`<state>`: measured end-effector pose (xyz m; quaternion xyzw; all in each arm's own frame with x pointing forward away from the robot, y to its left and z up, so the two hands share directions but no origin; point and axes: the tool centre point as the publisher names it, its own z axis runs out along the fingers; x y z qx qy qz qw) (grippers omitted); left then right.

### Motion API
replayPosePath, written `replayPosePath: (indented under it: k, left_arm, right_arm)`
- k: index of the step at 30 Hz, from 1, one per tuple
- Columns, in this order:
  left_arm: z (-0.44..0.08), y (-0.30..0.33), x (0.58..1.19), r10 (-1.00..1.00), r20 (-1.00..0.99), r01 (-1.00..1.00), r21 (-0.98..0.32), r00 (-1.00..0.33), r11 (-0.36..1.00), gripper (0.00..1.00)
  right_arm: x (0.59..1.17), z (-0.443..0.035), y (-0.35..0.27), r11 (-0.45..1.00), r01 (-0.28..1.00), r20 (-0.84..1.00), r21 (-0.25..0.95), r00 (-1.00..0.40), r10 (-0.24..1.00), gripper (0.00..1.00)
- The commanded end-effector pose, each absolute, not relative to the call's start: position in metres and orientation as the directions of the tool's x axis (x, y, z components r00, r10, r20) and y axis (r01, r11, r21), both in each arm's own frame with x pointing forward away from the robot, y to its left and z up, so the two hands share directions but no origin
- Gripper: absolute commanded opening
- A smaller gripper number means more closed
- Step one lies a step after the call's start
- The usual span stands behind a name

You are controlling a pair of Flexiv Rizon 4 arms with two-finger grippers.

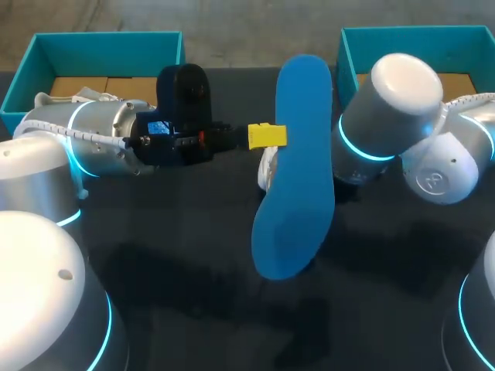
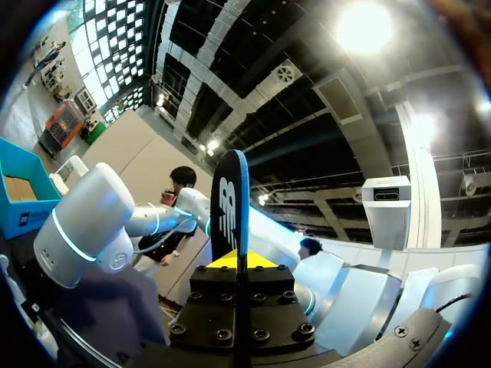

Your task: Take the shoe out of the shoebox, open the shoe tongue, remove and reinsert the insole, then place the shoe into the shoebox

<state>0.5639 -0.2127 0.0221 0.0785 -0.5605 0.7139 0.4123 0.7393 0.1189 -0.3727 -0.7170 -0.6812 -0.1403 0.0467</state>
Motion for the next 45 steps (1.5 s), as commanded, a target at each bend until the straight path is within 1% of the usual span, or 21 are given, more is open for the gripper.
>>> replayPosePath:
  k: [1,3,12,13,16,24,25,26,27,28,30,36,38,40,45]
  left_arm:
    - [0.021,-0.213,0.563,0.502,0.573,-0.677,-0.736,-0.648,-0.034,0.00]
    - [0.021,-0.213,0.563,0.502,0.573,-0.677,-0.736,-0.648,-0.034,0.00]
    - [0.021,-0.213,0.563,0.502,0.573,-0.677,-0.736,-0.648,-0.034,0.00]
    - [0.021,-0.213,0.563,0.502,0.573,-0.677,-0.736,-0.648,-0.034,0.00]
    - [0.021,-0.213,0.563,0.502,0.573,-0.677,-0.736,-0.648,-0.034,0.00]
    - [0.021,-0.213,0.563,0.502,0.573,-0.677,-0.736,-0.648,-0.034,0.00]
    - [0.021,-0.213,0.563,0.502,0.573,-0.677,-0.736,-0.648,-0.034,0.00]
    - [0.021,-0.213,0.563,0.502,0.573,-0.677,-0.736,-0.648,-0.034,0.00]
    - [0.021,-0.213,0.563,0.502,0.573,-0.677,-0.736,-0.648,-0.034,0.00]
    - [0.021,-0.213,0.563,0.502,0.573,-0.677,-0.736,-0.648,-0.034,0.00]
    - [0.021,-0.213,0.563,0.502,0.573,-0.677,-0.736,-0.648,-0.034,0.00]
    - [0.021,-0.213,0.563,0.502,0.573,-0.677,-0.736,-0.648,-0.034,0.00]
    - [0.021,-0.213,0.563,0.502,0.573,-0.677,-0.736,-0.648,-0.034,0.00]
    - [0.021,-0.213,0.563,0.502,0.573,-0.677,-0.736,-0.648,-0.034,0.00]
    - [0.021,-0.213,0.563,0.502,0.573,-0.677,-0.736,-0.648,-0.034,0.00]
  right_arm:
    - [0.740,-0.376,0.123,-0.064,0.986,0.266,0.156,0.020,0.964,0.00]
    - [0.742,-0.378,0.127,-0.042,0.988,0.261,0.148,0.002,0.965,0.00]
    - [0.741,-0.389,0.134,-0.036,0.991,0.259,0.132,0.001,0.966,0.00]
    - [0.740,-0.395,0.135,-0.046,0.993,0.260,0.111,0.015,0.966,0.00]
    - [0.737,-0.403,0.135,-0.064,0.993,0.274,0.098,0.035,0.961,0.00]
    - [0.733,-0.412,0.133,-0.083,0.993,0.275,0.085,0.057,0.960,0.00]
    - [0.733,-0.413,0.133,-0.075,0.994,0.284,0.080,0.049,0.958,0.21]
    - [0.733,-0.414,0.133,-0.081,0.994,0.281,0.078,0.056,0.958,0.48]
    - [0.733,-0.414,0.134,-0.081,0.994,0.279,0.076,0.057,0.959,0.82]
    - [0.733,-0.412,0.135,-0.079,0.994,0.282,0.074,0.055,0.958,1.00]
    - [0.731,-0.408,0.137,-0.082,0.994,0.287,0.073,0.058,0.956,1.00]
    - [0.721,-0.378,0.136,-0.089,0.996,0.389,0.024,0.073,0.919,1.00]
    - [0.718,-0.364,0.133,-0.084,0.996,0.441,0.037,0.059,0.896,1.00]
    - [0.718,-0.354,0.129,-0.054,0.995,0.478,0.079,0.010,0.878,1.00]
    - [0.718,-0.354,0.129,-0.054,0.995,0.478,0.079,0.010,0.878,1.00]
